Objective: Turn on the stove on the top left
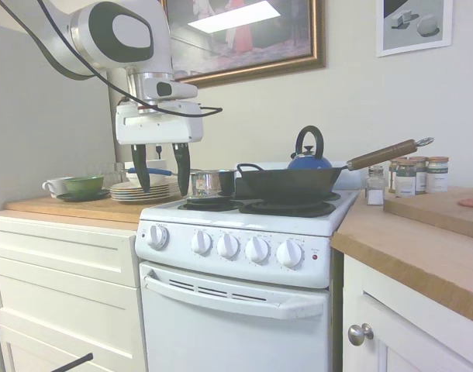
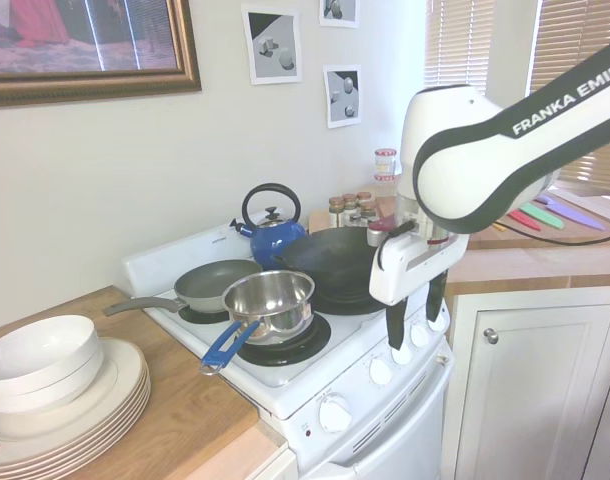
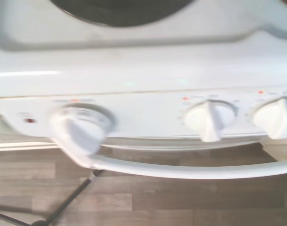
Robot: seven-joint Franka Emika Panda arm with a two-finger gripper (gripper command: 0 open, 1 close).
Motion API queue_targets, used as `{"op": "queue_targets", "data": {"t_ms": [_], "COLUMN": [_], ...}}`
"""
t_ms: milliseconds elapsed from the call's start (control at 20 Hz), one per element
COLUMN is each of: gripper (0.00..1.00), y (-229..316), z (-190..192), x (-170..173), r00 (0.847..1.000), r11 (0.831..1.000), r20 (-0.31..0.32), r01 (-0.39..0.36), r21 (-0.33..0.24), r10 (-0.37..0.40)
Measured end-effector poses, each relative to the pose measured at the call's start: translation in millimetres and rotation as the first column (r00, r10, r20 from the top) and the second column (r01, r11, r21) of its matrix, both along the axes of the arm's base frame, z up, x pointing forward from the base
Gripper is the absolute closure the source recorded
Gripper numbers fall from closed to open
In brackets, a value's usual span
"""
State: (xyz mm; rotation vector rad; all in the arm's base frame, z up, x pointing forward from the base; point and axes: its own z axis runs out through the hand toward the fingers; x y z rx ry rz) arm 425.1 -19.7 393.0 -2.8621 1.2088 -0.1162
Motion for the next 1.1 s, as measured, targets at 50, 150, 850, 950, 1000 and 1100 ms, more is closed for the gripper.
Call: {"op": "queue_targets", "data": {"t_ms": [50,150,850,950,1000,1100], "gripper": [1.00,1.00,1.00,1.00,1.00,1.00], "y": [-4,-12,-43,-44,-45,-45], "z": [-7,-21,-54,-56,-57,-59], "x": [3,9,32,35,36,37], "r00": [1.000,1.000,1.000,1.000,0.999,0.999], "r11": [1.000,1.000,0.995,0.995,0.995,0.993], "r20": [-0.003,-0.010,-0.016,-0.013,-0.014,-0.010], "r01": [0.000,0.001,0.019,0.026,0.027,0.038], "r21": [-0.003,-0.015,-0.096,-0.100,-0.101,-0.109], "r10": [0.000,-0.002,-0.021,-0.027,-0.029,-0.039]}}
